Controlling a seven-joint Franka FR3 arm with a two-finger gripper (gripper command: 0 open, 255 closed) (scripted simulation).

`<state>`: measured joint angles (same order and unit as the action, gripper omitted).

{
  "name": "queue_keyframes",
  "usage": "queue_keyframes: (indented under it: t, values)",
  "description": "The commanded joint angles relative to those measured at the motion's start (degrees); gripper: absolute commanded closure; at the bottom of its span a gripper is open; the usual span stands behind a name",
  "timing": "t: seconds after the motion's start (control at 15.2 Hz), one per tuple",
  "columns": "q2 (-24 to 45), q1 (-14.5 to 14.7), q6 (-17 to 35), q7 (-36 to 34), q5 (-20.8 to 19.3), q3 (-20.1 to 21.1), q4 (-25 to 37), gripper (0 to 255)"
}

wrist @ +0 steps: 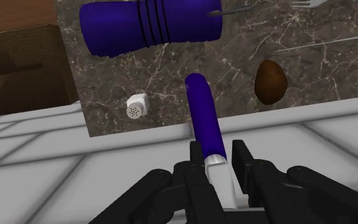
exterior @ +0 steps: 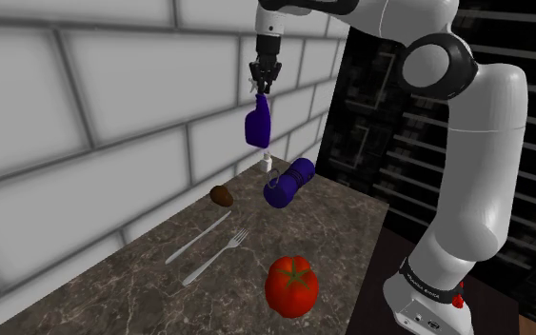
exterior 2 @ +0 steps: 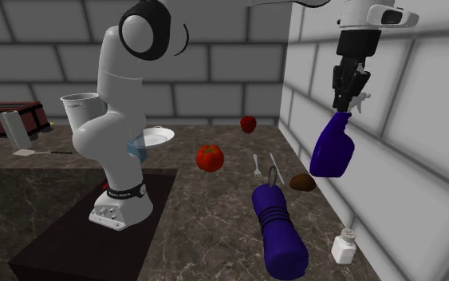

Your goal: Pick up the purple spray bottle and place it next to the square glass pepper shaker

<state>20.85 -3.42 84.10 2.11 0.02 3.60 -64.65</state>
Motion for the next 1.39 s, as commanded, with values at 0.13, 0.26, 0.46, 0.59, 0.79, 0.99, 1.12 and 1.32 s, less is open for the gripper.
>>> queue_keyframes:
  t: [0.13, 0.26, 0.46, 0.59, 0.79, 0.99, 1.12, 1.32]
  values:
    - [9.7, -2.2, -3.1, 3.5, -0.1, -1.1, 12.8, 255]
    - [8.5, -2.3, -0.7, 3.5, -0.1, -1.0, 9.1, 255]
    - [7.0, -2.4, 2.6, 3.6, 0.0, -1.0, 4.4, 255]
    - [6.3, -2.5, 4.6, 3.6, 0.0, -1.0, 1.7, 255]
    - [5.5, -2.5, 7.4, 3.6, 0.0, -1.0, -2.0, 255]
    - [4.9, -2.6, 10.0, 3.7, 0.1, -1.0, -5.2, 255]
    - [4.6, -2.6, 11.7, 3.7, 0.1, -1.0, -7.2, 255]
    - [4.4, -2.6, 14.2, 3.7, 0.1, -1.0, -9.9, 255]
